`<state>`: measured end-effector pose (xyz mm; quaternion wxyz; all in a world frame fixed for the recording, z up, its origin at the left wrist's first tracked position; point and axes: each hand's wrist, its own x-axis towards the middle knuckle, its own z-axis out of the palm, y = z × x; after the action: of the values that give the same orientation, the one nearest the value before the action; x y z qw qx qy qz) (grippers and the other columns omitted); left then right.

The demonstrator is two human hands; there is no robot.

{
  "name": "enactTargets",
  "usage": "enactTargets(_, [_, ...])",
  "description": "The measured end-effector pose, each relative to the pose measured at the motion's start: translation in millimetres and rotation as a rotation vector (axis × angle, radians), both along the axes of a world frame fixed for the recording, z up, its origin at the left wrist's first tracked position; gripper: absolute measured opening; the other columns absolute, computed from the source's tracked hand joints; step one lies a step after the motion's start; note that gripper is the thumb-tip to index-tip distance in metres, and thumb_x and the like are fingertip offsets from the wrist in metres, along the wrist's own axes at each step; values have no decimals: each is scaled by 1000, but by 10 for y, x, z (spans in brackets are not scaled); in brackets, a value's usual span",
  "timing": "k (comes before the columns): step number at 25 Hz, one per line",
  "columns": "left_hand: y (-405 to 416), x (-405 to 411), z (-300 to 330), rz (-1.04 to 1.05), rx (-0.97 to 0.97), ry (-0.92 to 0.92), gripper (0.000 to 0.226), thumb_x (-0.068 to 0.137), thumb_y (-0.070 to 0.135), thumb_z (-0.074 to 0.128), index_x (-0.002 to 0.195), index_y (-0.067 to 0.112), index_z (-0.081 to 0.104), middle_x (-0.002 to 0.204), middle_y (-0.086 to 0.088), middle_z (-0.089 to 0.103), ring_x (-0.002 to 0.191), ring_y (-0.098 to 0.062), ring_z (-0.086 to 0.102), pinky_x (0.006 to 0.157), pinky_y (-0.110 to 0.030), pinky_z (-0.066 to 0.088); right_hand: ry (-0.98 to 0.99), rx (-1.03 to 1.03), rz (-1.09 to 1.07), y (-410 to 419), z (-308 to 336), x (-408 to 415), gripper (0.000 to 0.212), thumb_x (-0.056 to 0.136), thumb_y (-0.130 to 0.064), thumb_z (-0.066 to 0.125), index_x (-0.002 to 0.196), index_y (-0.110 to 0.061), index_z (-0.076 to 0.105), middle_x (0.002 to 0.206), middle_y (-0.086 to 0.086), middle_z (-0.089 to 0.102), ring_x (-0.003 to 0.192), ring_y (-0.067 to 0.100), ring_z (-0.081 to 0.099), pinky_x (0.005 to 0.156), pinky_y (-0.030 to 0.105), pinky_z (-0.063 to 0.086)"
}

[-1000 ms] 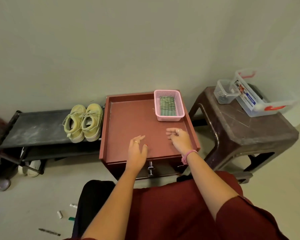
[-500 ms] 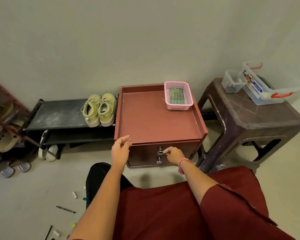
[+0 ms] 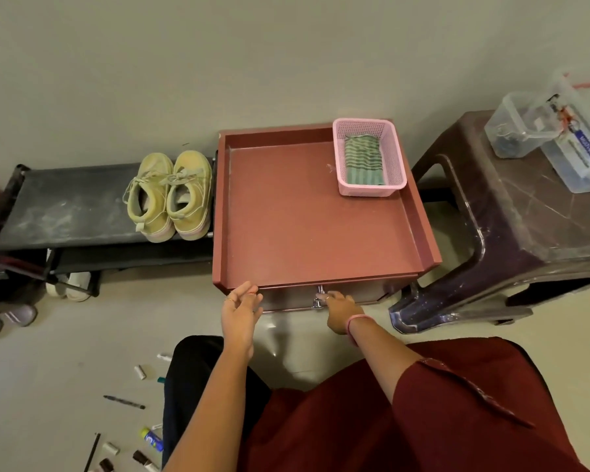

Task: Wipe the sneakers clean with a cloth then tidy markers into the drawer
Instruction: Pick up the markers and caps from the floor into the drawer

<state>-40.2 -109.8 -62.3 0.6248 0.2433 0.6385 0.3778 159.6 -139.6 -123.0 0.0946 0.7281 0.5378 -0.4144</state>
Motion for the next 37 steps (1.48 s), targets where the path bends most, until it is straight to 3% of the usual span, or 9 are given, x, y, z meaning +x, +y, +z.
enactTargets(4, [98, 50, -104, -9, 17, 10, 24, 99, 6, 49, 121, 11, 57, 115, -3, 63, 96, -11, 62, 85, -25, 50, -22, 26, -28, -12, -101, -34, 73, 83, 3, 36, 146, -33, 28, 152, 3, 26, 135, 29, 30, 108, 44, 32])
enactTargets(9, [22, 92, -213, -76, 40, 81, 19, 97, 7, 52, 108, 20, 61, 112, 0, 65, 102, -11, 63, 92, -28, 49, -63, 65, -29, -156, -153, -86, 67, 85, 3, 35, 142, -31, 36, 143, 6, 36, 128, 28, 37, 101, 43, 37])
enactTargets(13, [-107, 124, -257, -273, 109, 235, 20, 96, 10, 55, 111, 21, 62, 112, 5, 66, 105, -5, 60, 97, -22, 45, -107, 66, 10, -371, -144, -152, 62, 87, 2, 34, 140, -30, 40, 140, 5, 41, 126, 27, 40, 99, 42, 38])
enactTargets(17, [-252, 151, -249, -538, 172, 438, 25, 98, 7, 50, 120, 10, 60, 117, 1, 62, 104, -6, 56, 84, -4, 38, -124, 28, -5, -650, -134, -233, 53, 90, -4, 34, 135, -29, 46, 135, 7, 46, 125, 29, 42, 98, 41, 39])
enactTargets(21, [-402, 138, -292, -818, 207, 636, 29, 98, 11, 49, 123, 8, 61, 117, 2, 62, 107, -9, 55, 89, -11, 33, -128, -11, 34, -906, -113, -281, 52, 91, -7, 36, 138, -26, 43, 135, 8, 47, 124, 29, 42, 98, 41, 39])
enactTargets(24, [-507, 143, -328, -980, 241, 713, 29, 98, 13, 47, 119, 8, 66, 119, -7, 63, 110, -21, 59, 93, -21, 39, -115, -10, 51, -1089, -56, -300, 55, 92, -6, 36, 142, -29, 38, 138, 6, 44, 126, 29, 40, 99, 41, 38])
enactTargets(27, [-610, 143, -345, -1106, 229, 770, 28, 98, 19, 46, 104, 7, 71, 106, -12, 63, 98, -26, 60, 82, -28, 43, -108, -1, 35, -1229, -26, -330, 52, 93, -6, 36, 141, -27, 39, 138, 6, 44, 126, 29, 40, 100, 41, 38])
enactTargets(33, [-750, 126, -404, -1124, 231, 817, 31, 98, 23, 48, 96, 0, 69, 105, -15, 62, 93, -27, 59, 85, -35, 46, -113, -5, 33, -1313, -17, -378, 51, 94, -6, 33, 142, -25, 37, 137, 8, 44, 126, 29, 41, 98, 40, 39])
enactTargets(37, [-851, 96, -493, -1038, 321, 818, 27, 97, 20, 49, 100, 7, 73, 104, -9, 65, 94, -23, 59, 88, -34, 46, -89, 17, 8, -1321, -91, -371, 54, 92, -3, 34, 140, -28, 39, 134, 7, 46, 123, 28, 42, 96, 40, 41])
